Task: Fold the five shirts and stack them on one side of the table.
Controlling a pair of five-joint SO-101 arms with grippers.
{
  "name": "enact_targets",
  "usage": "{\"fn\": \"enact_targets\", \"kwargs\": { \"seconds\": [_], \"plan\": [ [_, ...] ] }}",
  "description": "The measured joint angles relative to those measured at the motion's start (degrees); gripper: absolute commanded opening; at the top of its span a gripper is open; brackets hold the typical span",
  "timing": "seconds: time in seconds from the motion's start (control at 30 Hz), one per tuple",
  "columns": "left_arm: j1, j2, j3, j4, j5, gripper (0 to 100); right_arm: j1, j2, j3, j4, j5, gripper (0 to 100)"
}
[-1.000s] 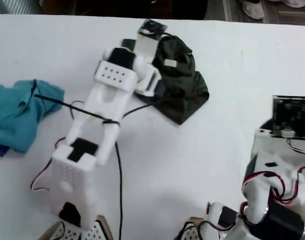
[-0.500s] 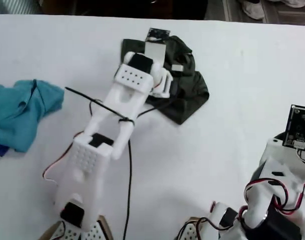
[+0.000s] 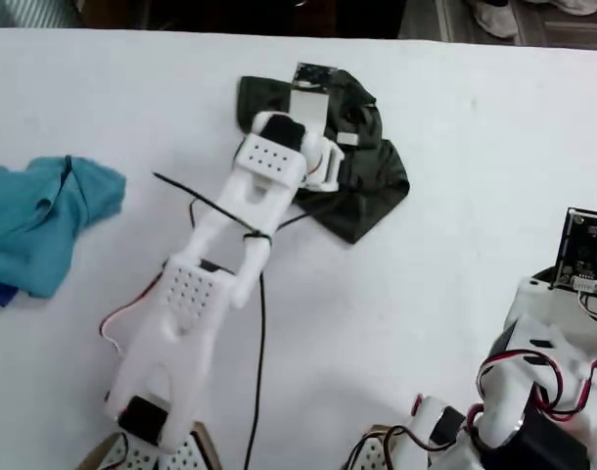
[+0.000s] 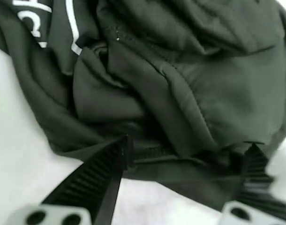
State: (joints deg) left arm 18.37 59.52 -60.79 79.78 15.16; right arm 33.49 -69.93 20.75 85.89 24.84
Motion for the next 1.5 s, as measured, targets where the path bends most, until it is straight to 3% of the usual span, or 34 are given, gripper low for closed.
{"fn": "enact_targets", "kwargs": {
  "seconds": [0.1, 0.2, 0.27, 0.53, 0.67, 0.87, 1.07, 1.37, 1.5],
  "plan": [
    [0.0, 3.6, -2.0, 0.7, -4.2, 25, 0.0, 0.0, 0.0, 0.1, 0.0, 15.9],
    [0.0, 5.2, -5.2, 3.7, -7.6, 1, 0.0, 0.0, 0.0, 0.1, 0.0, 15.9],
    [0.0, 5.4, -7.5, 6.9, -8.2, 6, -0.1, 0.0, 0.0, 0.1, 0.0, 15.9],
    [0.0, 5.4, -26.7, 20.7, -10.5, 2, -0.1, 0.0, 2.0, 0.0, 0.0, 15.9],
    [-0.8, 4.9, -31.8, 21.6, -16.5, 2, -0.1, 0.0, 8.4, -3.3, 0.0, 15.9],
    [-1.2, -5.7, -31.0, 21.6, -18.0, 2, -0.1, 0.1, 21.3, -10.4, 0.0, 15.9],
    [-1.2, -23.4, -20.8, 21.7, -18.0, 2, -0.8, 0.1, 26.8, -14.1, 0.0, 15.9],
    [-1.4, -54.8, 12.1, 21.7, -18.0, 2, -11.1, 0.1, 27.3, -13.5, -0.1, 15.9],
    [-4.7, -68.1, 26.5, 21.7, -18.0, 2, -16.4, 0.1, 29.0, -13.5, -0.3, 15.9]
  ]
}}
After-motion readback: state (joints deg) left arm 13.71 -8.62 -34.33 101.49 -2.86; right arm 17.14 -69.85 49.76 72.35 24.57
